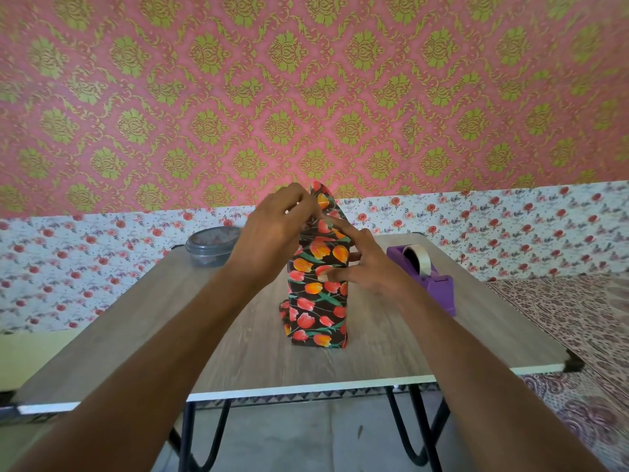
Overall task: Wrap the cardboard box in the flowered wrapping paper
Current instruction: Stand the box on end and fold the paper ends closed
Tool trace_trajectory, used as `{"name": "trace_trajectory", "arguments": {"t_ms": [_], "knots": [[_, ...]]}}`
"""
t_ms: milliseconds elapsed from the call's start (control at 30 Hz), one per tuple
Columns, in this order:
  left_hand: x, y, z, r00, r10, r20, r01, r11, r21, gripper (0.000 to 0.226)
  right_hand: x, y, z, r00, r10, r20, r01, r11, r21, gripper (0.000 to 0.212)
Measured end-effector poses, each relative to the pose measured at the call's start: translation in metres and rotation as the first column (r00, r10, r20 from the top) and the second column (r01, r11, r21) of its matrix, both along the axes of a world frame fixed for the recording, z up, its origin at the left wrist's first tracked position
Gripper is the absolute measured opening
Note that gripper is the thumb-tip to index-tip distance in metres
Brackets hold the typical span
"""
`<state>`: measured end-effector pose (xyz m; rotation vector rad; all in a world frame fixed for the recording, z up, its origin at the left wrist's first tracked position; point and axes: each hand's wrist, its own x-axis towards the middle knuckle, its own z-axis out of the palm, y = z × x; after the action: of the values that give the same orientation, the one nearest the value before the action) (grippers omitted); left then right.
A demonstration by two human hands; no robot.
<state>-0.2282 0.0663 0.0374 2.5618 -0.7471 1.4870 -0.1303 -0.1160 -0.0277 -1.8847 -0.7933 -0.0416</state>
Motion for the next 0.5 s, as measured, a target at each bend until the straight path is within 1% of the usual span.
{"name": "trace_trajectory", "arguments": {"t_ms": [67,167,233,300,367,400,433,467,500], "knots": [[-0.004,0.001,-0.004,0.999,-0.046,-0.012,0.046,0.999,-0.026,0.031,0.0,0.001,0.0,1.0,-0.004,-0.007,0.004,1.0,-0.001,0.097],[-0.007,0.006,-0.006,0.995,-0.098,0.009,0.098,0.993,-0.06,0.026,0.001,0.001,0.0,1.0,-0.001,0.006,0.001,1.0,0.0,0.095],[-0.008,0.009,-0.008,0.992,-0.124,-0.022,0.121,0.987,-0.103,0.027,0.003,0.001,-0.001,1.0,0.021,0.02,-0.022,1.0,0.003,0.095],[-0.01,0.012,-0.01,0.974,-0.201,-0.105,0.171,0.956,-0.238,0.024,0.005,0.002,-0.001,0.999,0.037,0.028,-0.037,0.999,0.01,0.095],[-0.011,0.013,-0.008,0.927,-0.326,-0.184,0.224,0.878,-0.423,0.015,0.007,0.003,-0.001,0.998,0.054,0.038,-0.055,0.998,0.007,0.096],[-0.012,0.012,-0.005,0.904,-0.374,-0.208,0.232,0.837,-0.495,0.014,0.008,0.003,-0.001,0.997,0.058,0.048,-0.058,0.998,-0.003,0.097],[-0.012,0.011,-0.001,0.889,-0.396,-0.229,0.226,0.815,-0.533,0.017,0.008,0.004,-0.001,0.997,0.056,0.059,-0.055,0.998,-0.011,0.097],[-0.012,0.01,0.004,0.879,-0.4,-0.259,0.216,0.819,-0.531,0.018,0.008,0.004,-0.001,0.997,0.047,0.065,-0.046,0.999,-0.016,0.097],[-0.011,0.01,0.008,0.878,-0.378,-0.295,0.201,0.849,-0.488,0.017,0.008,0.004,-0.001,0.997,0.038,0.066,-0.037,0.999,-0.016,0.096]]}}
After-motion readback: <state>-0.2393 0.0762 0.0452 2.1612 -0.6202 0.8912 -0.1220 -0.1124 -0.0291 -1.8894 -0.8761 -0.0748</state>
